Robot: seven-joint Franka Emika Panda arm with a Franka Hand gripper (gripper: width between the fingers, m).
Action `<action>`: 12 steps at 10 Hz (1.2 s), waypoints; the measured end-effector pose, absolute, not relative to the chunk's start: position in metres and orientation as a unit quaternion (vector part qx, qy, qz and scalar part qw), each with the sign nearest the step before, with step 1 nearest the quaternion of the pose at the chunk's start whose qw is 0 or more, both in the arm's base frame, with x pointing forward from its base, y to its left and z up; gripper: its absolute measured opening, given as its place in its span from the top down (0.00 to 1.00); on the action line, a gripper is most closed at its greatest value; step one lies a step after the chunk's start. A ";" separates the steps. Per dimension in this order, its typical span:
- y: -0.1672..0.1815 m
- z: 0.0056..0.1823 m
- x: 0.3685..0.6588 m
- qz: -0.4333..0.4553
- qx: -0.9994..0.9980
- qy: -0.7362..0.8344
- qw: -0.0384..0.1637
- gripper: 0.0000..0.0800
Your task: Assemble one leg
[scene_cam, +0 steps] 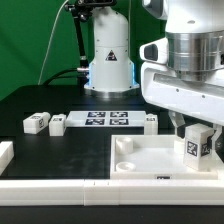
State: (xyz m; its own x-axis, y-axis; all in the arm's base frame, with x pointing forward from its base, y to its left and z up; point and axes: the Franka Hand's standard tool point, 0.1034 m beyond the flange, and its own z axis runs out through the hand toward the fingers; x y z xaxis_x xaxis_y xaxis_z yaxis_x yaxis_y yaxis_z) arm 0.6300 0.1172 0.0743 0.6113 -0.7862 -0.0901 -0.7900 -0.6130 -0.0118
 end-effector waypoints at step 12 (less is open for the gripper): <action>0.123 0.075 0.629 0.023 -0.991 -0.128 0.022 0.19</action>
Offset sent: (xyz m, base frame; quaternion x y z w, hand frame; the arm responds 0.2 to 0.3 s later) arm 0.0017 0.0027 0.0023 -0.0155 0.0233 -0.2860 0.9578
